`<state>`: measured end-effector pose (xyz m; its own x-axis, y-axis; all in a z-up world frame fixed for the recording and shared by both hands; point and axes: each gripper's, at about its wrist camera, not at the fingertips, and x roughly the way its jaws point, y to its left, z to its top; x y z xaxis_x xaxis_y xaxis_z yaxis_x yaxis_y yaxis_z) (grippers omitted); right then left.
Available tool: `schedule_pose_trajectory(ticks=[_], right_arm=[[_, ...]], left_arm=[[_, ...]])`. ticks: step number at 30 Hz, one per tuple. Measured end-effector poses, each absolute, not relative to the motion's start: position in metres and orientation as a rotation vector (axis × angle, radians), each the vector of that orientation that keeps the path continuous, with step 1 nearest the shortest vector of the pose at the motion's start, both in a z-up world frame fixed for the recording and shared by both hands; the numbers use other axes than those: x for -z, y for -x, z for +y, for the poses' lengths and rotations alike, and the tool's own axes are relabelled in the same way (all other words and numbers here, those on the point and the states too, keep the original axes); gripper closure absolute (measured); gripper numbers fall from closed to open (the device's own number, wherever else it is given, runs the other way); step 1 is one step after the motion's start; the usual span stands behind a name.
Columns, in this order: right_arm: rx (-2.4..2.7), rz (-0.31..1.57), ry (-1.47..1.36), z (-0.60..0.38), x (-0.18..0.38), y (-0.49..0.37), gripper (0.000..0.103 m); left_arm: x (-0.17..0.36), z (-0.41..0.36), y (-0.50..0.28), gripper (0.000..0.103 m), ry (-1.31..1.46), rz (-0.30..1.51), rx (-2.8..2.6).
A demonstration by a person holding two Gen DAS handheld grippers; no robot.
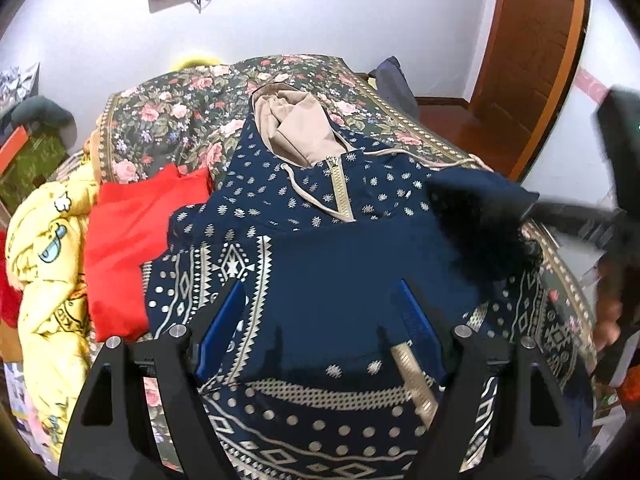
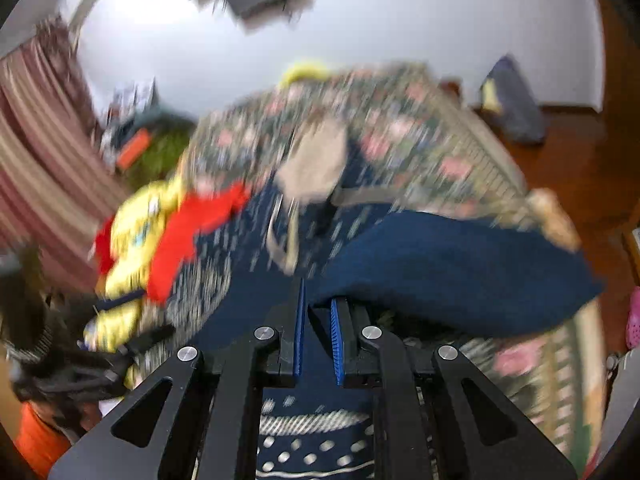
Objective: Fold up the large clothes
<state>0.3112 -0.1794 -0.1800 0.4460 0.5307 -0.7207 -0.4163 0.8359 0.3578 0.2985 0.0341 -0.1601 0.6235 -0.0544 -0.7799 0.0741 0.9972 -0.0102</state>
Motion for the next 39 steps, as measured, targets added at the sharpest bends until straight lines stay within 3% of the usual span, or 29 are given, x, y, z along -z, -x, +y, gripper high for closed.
schedule_pose_trajectory(ticks=[8, 10, 12, 19, 22, 33, 36, 39], right_arm=[[-0.551, 1.163, -0.183, -0.181, 0.226, -0.318, 0.089], [-0.558, 1.180, -0.201, -0.190, 0.222, -0.314, 0.078], [-0.548, 1.145, -0.183, -0.204, 0.209, -0.307, 0.060], [-0.374, 0.944, -0.075, -0.255, 0.163, -0.278, 0.056], [-0.262, 0.872, -0.055, -0.288, 0.152, -0.272, 0.044], [-0.055, 0.859, -0.059, -0.355, 0.161, -0.272, 0.043], [-0.039, 0.874, -0.061, -0.361, 0.166, -0.269, 0.043], [-0.035, 0.883, -0.052, -0.365, 0.171, -0.268, 0.043]], left_arm=[[0.164, 0.039, -0.292, 0.026, -0.042, 0.913, 0.087], [0.162, 0.036, -0.294, 0.026, -0.041, 0.915, 0.095], [0.158, 0.029, -0.298, 0.026, -0.044, 0.911, 0.113], [0.135, -0.028, -0.323, 0.026, -0.095, 0.872, 0.231], [0.131, -0.063, -0.340, 0.026, -0.112, 0.878, 0.310], [0.184, -0.203, -0.398, 0.026, -0.314, 0.985, 0.493], [0.208, -0.232, -0.411, 0.029, -0.373, 1.014, 0.514], [0.231, -0.250, -0.424, 0.039, -0.426, 1.043, 0.499]])
